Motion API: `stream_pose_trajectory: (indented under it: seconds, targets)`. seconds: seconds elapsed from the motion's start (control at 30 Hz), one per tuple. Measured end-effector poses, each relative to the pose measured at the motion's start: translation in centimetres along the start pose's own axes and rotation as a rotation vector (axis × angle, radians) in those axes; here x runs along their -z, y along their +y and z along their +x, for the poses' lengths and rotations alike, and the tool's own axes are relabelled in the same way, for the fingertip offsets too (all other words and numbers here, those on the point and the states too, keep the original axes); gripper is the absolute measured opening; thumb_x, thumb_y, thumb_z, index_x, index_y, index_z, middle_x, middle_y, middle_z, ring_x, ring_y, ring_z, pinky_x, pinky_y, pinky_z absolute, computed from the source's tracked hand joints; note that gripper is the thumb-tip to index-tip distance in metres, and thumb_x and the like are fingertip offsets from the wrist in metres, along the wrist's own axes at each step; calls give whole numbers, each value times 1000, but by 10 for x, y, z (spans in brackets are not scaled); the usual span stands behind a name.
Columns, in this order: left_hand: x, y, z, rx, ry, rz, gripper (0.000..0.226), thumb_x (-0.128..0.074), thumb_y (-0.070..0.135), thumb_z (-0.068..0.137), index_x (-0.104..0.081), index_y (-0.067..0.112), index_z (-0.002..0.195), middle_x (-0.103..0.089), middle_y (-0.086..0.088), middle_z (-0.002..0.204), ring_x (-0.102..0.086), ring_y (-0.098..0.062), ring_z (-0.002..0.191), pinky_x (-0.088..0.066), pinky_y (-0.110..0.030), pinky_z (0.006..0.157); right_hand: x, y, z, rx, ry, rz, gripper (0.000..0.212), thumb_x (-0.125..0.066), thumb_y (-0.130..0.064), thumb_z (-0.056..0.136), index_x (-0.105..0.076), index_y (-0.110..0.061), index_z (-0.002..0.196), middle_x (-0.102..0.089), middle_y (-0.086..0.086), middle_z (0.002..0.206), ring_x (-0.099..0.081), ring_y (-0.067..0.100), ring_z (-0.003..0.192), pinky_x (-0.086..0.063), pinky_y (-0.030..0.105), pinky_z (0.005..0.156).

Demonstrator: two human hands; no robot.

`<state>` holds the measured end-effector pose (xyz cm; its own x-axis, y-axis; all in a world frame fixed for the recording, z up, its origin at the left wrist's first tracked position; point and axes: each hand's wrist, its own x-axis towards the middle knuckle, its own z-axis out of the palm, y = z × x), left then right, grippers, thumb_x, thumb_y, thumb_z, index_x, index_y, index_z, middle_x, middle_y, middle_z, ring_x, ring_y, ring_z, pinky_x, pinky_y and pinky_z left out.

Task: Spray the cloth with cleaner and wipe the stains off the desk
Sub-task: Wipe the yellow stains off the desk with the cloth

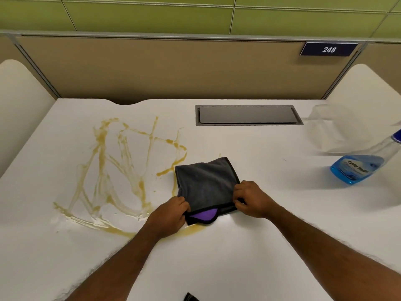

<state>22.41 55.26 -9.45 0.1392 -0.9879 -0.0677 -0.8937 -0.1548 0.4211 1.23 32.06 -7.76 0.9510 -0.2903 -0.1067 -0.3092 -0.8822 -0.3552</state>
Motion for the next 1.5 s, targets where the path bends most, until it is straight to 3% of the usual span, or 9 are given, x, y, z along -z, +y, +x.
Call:
stream_pose_trajectory:
  seconds: [0.23,0.3,0.37,0.43,0.5,0.63,0.97,1.23,1.5]
  targets:
    - [-7,6,-9,-142,-25,39,22,-53,27,89,-65,14,101,-63,-4,100,-58,-20,89,-45,-28,73,-10,-27,30,-154,209,-40,26,-54,-38,91,-54,-20,72,-53,-5,74,-47,13,72,-45,37,82]
    - [-6,4,-10,-151,72,24,21,-58,33,89,-68,15,94,-63,-2,93,-59,-18,81,-47,-28,67,-17,-43,46,-180,304,32,21,-57,-38,89,-61,-17,88,-60,2,92,-54,19,85,-47,39,83]
    - [-5,-1,-7,-100,193,18,21,-60,35,88,-68,16,93,-62,-1,92,-57,-17,80,-47,-29,66,-29,-56,61,-225,300,59,39,-56,-44,89,-59,-17,116,-58,7,122,-53,27,113,-42,44,99]
    - [-2,-7,1,10,248,49,27,-59,38,87,-66,17,103,-61,-2,105,-58,-20,90,-49,-32,74,-42,-64,73,-299,200,42,62,-47,-60,88,-41,-28,141,-36,8,149,-29,32,141,-22,59,114]
    - [2,-13,11,110,235,82,41,-57,42,87,-61,16,119,-57,-6,125,-55,-23,110,-48,-37,88,-57,-69,79,-356,80,13,78,-30,-80,82,-15,-42,150,-7,5,162,4,31,150,2,69,110]
    - [3,-26,21,166,154,140,59,-47,53,92,-48,17,139,-43,-8,147,-41,-25,134,-37,-41,106,-80,-70,76,-355,43,-136,89,-11,-94,73,6,-51,149,17,8,162,25,33,146,12,77,103]
    - [6,-57,-9,194,185,182,66,-38,61,93,-44,19,144,-37,-7,155,-36,-26,141,-33,-46,109,-65,-54,122,-499,25,-188,91,-4,-93,69,5,-51,148,16,10,162,22,38,146,12,79,101]
    - [16,-75,-14,256,194,194,68,-28,63,93,-44,21,143,-38,-5,154,-38,-25,140,-31,-46,110,-90,-55,42,-284,55,-230,73,-18,-85,83,-11,-54,148,10,-2,164,16,30,149,0,79,104]
    - [8,-73,-14,241,101,239,65,-33,60,95,-45,18,144,-36,-7,155,-35,-27,142,-28,-48,114,-72,-57,89,-577,35,-189,88,-8,-91,73,-3,-49,150,13,6,163,21,37,146,12,76,104]
